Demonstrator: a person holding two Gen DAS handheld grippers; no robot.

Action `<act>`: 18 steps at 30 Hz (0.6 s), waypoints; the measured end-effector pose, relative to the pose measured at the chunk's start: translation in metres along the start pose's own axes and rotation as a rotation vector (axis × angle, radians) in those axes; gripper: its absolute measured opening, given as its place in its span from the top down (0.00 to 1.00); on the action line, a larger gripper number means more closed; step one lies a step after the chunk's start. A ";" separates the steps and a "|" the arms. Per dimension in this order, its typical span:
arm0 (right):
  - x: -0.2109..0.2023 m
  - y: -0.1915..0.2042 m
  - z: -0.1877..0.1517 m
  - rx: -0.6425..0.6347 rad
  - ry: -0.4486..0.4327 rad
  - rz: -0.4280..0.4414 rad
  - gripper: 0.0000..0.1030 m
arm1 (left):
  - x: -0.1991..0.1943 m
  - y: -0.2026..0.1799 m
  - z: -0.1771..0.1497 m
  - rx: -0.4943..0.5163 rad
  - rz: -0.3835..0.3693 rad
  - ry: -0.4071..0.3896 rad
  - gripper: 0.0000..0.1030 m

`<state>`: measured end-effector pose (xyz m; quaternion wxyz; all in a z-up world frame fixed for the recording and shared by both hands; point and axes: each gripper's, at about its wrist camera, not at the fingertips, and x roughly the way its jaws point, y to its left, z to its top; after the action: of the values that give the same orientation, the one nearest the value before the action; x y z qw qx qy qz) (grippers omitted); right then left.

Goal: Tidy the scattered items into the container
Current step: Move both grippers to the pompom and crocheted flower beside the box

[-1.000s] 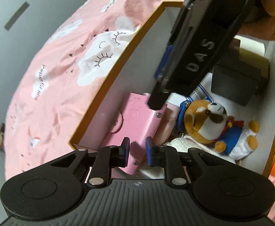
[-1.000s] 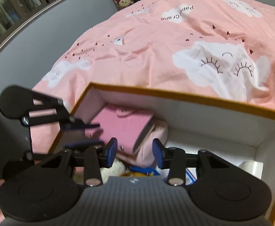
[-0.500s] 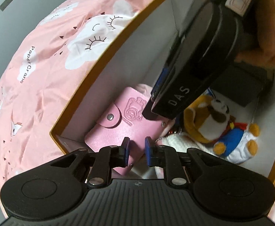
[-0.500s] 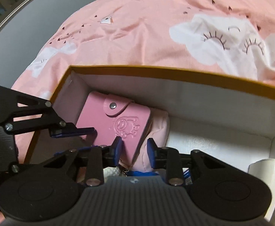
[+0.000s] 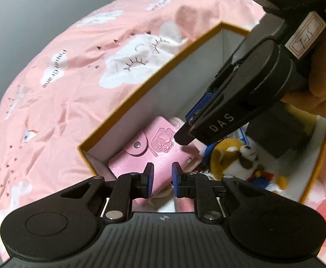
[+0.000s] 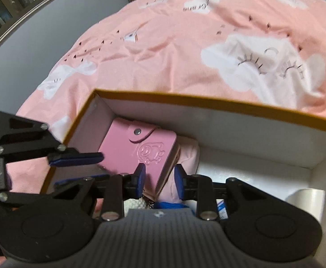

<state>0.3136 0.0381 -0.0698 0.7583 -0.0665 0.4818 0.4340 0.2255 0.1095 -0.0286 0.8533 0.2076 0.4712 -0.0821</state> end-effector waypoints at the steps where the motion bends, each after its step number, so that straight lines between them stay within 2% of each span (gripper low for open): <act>1: -0.009 0.001 -0.001 0.000 -0.006 -0.002 0.69 | -0.006 -0.001 0.004 -0.014 0.013 -0.005 0.80; 3: -0.029 0.006 -0.002 -0.011 -0.049 0.006 0.69 | -0.027 -0.003 0.007 -0.043 0.026 -0.045 0.80; 5: -0.058 0.016 -0.009 -0.068 -0.134 0.003 0.67 | -0.051 -0.007 0.006 -0.097 0.022 -0.102 0.80; 8: -0.096 0.025 -0.036 -0.108 -0.238 0.008 0.62 | -0.076 -0.019 -0.002 -0.170 -0.025 -0.162 0.79; 10: -0.115 0.026 -0.061 -0.098 -0.264 0.021 0.62 | -0.092 -0.033 -0.013 -0.193 -0.032 -0.177 0.78; 14: -0.139 0.030 -0.106 -0.101 -0.280 -0.021 0.62 | -0.115 -0.062 -0.041 -0.257 -0.068 -0.177 0.73; 18: -0.155 0.031 -0.151 -0.096 -0.279 -0.077 0.62 | -0.108 -0.080 -0.066 -0.382 -0.172 -0.093 0.69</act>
<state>0.1651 -0.1133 -0.0178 0.8299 -0.0603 0.3476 0.4323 0.0897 0.0603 0.0089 0.8878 -0.0028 0.4544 -0.0733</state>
